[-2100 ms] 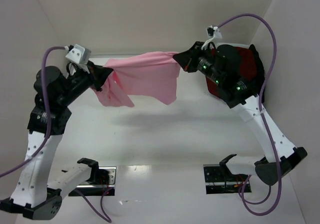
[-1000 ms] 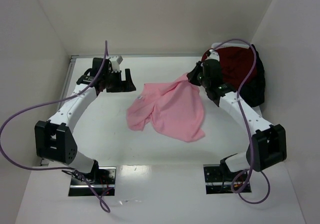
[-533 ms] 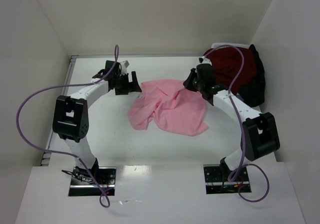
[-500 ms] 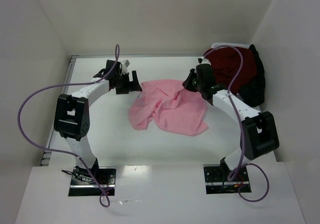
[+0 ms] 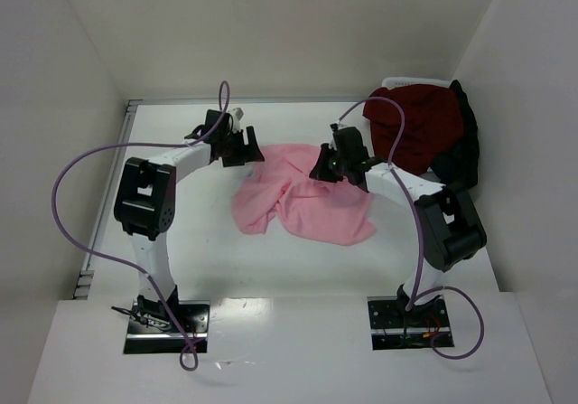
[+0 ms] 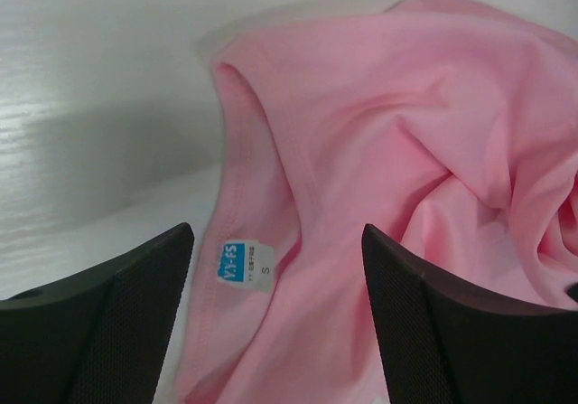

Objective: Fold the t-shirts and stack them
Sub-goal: Flatten out the tshirt

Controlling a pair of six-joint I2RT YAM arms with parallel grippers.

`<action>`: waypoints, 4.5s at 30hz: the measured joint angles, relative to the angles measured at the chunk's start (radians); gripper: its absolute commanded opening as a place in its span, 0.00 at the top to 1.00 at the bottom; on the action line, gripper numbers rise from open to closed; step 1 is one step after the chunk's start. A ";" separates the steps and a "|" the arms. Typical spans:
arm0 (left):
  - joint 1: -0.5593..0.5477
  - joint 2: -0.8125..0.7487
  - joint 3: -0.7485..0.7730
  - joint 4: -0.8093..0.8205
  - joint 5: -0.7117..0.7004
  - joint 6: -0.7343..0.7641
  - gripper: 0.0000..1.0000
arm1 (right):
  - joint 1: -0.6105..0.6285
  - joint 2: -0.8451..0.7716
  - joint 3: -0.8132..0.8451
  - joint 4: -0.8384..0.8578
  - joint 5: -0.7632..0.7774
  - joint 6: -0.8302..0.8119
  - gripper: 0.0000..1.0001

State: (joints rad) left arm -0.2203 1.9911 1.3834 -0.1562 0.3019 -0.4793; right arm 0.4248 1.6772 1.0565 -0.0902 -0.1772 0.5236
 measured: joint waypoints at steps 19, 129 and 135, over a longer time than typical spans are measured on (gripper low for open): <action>-0.069 0.164 0.130 0.128 -0.273 -0.137 0.33 | 0.000 -0.036 -0.036 -0.006 -0.027 -0.002 0.85; 0.079 0.033 0.061 -0.099 -0.297 0.086 0.11 | -0.013 -0.033 -0.047 -0.053 0.193 -0.001 0.01; 0.079 0.033 0.036 -0.108 -0.298 0.087 0.14 | -0.013 -0.033 -0.047 -0.053 0.201 -0.001 0.01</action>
State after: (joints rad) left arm -0.1417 2.0239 1.4193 -0.2642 0.0044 -0.3927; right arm 0.4114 1.6444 1.0096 -0.1432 0.0242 0.5224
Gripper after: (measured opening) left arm 0.885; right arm 0.988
